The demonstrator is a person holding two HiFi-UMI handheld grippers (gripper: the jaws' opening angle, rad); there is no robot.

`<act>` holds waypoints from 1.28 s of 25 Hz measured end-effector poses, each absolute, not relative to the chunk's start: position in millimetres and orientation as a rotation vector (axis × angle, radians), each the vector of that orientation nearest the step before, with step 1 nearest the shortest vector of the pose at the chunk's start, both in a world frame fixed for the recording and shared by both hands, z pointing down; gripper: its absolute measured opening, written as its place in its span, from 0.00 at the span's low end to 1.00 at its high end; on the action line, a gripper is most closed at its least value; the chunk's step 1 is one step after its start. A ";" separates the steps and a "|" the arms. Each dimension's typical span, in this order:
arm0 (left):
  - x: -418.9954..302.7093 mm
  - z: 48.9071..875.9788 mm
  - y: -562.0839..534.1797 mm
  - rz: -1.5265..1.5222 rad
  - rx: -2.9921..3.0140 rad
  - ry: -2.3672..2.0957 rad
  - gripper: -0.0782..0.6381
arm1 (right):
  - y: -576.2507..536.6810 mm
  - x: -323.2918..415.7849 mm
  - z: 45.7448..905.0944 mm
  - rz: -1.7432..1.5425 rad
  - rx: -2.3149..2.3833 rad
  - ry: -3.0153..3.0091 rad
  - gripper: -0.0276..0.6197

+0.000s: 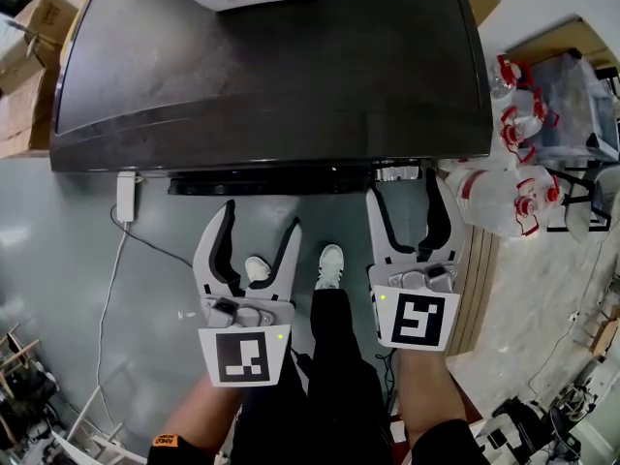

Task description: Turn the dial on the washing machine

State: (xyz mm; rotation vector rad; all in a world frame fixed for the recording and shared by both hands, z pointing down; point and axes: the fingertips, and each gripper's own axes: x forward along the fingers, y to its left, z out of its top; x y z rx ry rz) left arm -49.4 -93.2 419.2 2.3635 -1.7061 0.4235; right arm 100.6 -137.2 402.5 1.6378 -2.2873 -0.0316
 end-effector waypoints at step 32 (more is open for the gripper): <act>-53.1 415.3 -100.9 0.418 2.368 -1.691 0.53 | -135.5 110.1 408.4 0.223 1.700 -2.323 0.49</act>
